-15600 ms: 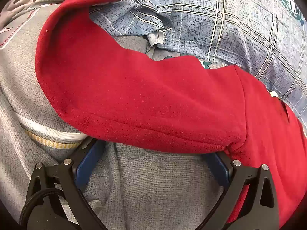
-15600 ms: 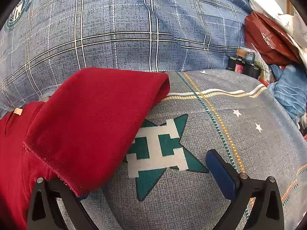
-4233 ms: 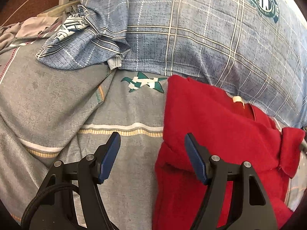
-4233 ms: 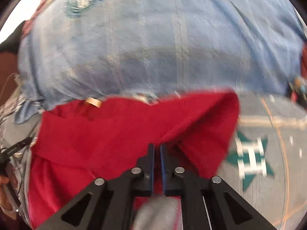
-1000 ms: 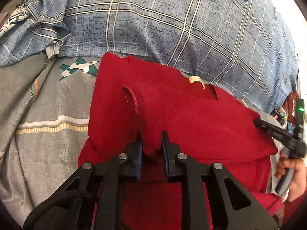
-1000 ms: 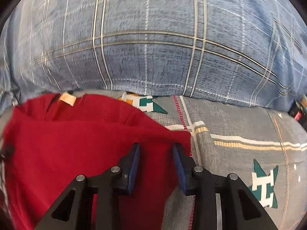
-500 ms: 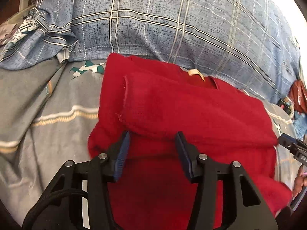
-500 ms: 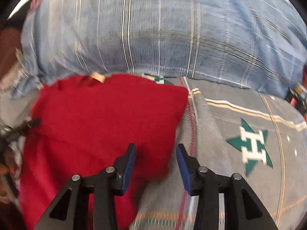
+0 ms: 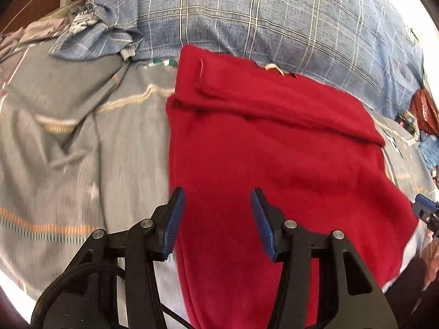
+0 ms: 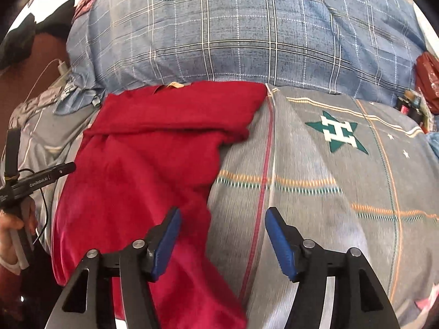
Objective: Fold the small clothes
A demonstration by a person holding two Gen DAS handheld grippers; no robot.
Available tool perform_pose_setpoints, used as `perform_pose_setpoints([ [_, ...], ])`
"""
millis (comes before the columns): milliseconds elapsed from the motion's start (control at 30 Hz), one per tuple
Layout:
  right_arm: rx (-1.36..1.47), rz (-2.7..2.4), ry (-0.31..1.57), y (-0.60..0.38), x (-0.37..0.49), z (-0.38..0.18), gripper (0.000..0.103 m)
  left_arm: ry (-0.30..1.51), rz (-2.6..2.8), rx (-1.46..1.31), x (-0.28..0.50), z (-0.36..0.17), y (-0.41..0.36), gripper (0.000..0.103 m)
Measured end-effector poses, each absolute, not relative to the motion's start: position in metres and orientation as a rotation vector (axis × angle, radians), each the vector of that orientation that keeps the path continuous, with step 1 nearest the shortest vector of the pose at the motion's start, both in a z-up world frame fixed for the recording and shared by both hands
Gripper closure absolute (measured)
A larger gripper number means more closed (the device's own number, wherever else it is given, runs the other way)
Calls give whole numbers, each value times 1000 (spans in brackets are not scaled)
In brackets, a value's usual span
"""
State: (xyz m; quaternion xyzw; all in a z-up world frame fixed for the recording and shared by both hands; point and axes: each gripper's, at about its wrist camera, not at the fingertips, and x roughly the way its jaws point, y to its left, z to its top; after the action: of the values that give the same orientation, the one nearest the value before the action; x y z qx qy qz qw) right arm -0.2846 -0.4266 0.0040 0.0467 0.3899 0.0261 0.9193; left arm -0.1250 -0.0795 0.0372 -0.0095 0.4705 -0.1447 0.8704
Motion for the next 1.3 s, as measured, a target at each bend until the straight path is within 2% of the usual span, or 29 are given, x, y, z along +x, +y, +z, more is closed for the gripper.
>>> perform_pose_setpoints([
  [133, 154, 50, 790, -432, -302, -1, 30, 998, -331, -36, -152, 39, -72, 53],
  [600, 173, 75, 879, -433, -325, -41, 30, 1142, -402, -166, -220, 8, -43, 53],
  [767, 210, 93, 892, -433, -322, -54, 31, 1109, -416, -185, -223, 6, -52, 53],
  [800, 218, 93, 891, -433, -320, -57, 34, 1098, -415, -188, -223, 6, -55, 53],
  [833, 214, 78, 882, -432, -319, -58, 47, 1093, -415, -188, -223, 6, -57, 53],
  [867, 188, 64, 862, -429, -319, -57, 67, 1089, -415, -180, -223, 5, -59, 53],
  [900, 146, 77, 858, -424, -317, -56, 77, 1084, -414, -163, -224, 6, -62, 54],
  [933, 136, 97, 867, -422, -315, -55, 85, 1084, -418, -147, -223, 7, -63, 69],
  [1000, 140, 129, 874, -421, -315, -52, 91, 1096, -414, -128, -219, 8, -61, 93],
  [1100, 220, 198, 867, -428, -323, -42, 93, 1126, -461, -189, -213, 16, -42, 94],
  [1300, 304, 378, 881, -422, -353, -25, 95, 1068, -478, -90, -231, 46, -23, 98],
])
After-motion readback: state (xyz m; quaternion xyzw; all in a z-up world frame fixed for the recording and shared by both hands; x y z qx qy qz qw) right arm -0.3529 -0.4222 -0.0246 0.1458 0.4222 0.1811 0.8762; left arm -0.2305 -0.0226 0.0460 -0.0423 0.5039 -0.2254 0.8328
